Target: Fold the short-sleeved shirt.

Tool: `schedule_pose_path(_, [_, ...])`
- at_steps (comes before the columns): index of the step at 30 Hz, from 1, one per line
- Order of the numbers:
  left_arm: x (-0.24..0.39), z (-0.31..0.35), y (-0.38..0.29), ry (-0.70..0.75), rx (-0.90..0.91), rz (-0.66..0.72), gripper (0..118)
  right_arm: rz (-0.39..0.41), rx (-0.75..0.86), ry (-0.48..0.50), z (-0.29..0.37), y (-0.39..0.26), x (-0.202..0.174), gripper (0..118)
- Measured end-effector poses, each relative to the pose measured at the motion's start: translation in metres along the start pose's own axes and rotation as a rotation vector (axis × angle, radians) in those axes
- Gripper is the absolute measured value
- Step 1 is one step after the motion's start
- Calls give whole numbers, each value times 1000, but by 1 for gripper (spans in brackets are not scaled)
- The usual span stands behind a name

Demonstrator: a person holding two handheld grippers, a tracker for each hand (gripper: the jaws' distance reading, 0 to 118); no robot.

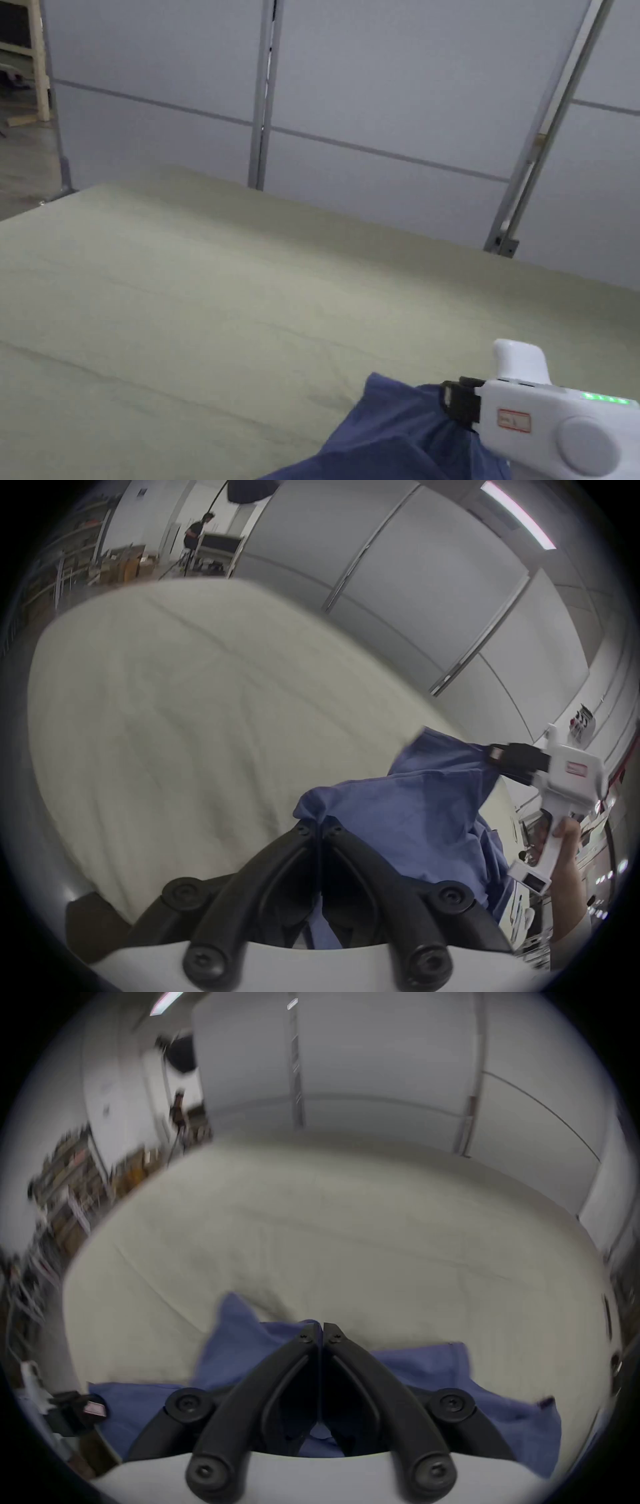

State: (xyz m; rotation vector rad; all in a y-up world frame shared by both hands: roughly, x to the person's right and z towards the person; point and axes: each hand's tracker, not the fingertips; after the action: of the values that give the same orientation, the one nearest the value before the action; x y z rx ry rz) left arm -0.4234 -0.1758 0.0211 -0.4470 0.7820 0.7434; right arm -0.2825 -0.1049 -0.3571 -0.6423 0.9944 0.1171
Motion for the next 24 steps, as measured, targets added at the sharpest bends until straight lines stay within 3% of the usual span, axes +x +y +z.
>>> schedule_pose_path(3, [23,27,10,-2,78,-92,1,-138,188,-13,90,9,35,3])
schedule_pose_path(5, [38,45,20,-15,141,-141,1,-211,322,37,150,11,53,3])
schedule_pose_path(10, [83,102,52,-92,363,-179,1,-172,646,-93,286,-10,73,3])
schedule_pose_path(12, [102,124,65,-124,433,-200,1,-192,762,-97,336,-18,80,3])
schedule_pose_path(18, [154,175,105,-242,560,-209,1,-227,896,-108,420,-5,96,3])
schedule_pose_path(24, [208,183,165,-304,548,-229,1,-241,864,-110,426,45,119,3])
